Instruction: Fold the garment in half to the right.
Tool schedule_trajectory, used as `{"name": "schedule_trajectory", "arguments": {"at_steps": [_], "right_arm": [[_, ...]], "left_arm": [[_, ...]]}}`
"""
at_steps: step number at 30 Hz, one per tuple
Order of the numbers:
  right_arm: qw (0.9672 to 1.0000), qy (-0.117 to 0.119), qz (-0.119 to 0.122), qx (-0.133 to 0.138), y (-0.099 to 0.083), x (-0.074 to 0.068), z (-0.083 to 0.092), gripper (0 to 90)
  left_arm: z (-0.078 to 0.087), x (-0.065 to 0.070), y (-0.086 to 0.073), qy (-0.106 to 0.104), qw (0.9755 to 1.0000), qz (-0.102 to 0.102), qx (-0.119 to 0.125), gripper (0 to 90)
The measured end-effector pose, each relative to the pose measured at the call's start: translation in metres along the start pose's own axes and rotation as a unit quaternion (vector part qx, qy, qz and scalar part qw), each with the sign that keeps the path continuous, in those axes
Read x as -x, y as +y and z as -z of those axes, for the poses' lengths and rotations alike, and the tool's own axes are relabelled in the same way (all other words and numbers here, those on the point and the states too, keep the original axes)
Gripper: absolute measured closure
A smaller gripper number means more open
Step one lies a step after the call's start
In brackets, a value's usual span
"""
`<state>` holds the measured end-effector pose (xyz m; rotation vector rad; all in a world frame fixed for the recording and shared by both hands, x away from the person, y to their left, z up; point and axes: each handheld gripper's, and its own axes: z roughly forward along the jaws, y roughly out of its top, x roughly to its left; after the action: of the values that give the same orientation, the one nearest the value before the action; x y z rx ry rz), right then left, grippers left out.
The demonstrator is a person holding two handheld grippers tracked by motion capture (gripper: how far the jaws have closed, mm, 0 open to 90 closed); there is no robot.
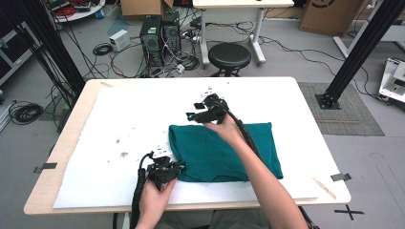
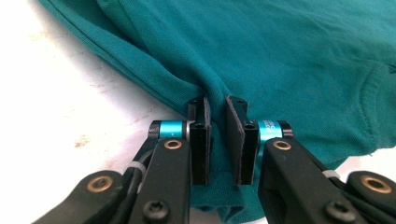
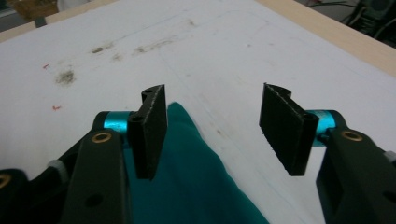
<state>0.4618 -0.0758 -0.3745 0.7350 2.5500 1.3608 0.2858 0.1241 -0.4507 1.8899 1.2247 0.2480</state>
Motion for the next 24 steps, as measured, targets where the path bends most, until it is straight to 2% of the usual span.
{"name": "schedule_trajectory", "arguments": {"at_steps": [7,9,13,17,19,20,22,24], "right_arm": [[0.9985,0.034,0.008,-0.041,0.005,-0.002,-0.042,52.9],[0.9975,0.044,0.010,-0.055,0.006,-0.001,-0.054,56.8],[0.9948,0.052,0.004,-0.087,0.009,-0.003,-0.074,58.5],[0.9938,0.047,0.018,-0.100,0.016,-0.011,-0.088,64.5],[0.9904,0.040,0.016,-0.132,0.019,-0.013,-0.098,65.0],[0.9894,0.042,0.017,-0.138,0.020,-0.014,-0.101,66.5],[0.9873,0.035,0.020,-0.154,0.021,-0.018,-0.107,73.5],[0.9858,0.022,0.032,-0.163,0.021,-0.021,-0.109,85.8]], "left_arm": [[0.000,0.000,0.000,-0.002,1.0000,0.002,0.001,80.5],[0.000,0.000,0.000,-0.002,1.0000,0.002,0.002,80.5],[0.000,0.000,0.000,-0.002,1.0000,-0.002,-0.001,80.6],[0.000,0.000,0.000,-0.001,1.0000,-0.003,0.000,80.8],[-0.001,0.000,0.000,-0.001,1.0000,-0.003,0.001,80.8],[0.000,0.000,0.000,-0.001,1.0000,-0.004,-0.001,80.8],[0.000,0.000,0.000,-0.001,1.0000,-0.003,0.000,80.8],[0.000,0.000,0.000,-0.001,1.0000,-0.003,0.000,80.9]]}}
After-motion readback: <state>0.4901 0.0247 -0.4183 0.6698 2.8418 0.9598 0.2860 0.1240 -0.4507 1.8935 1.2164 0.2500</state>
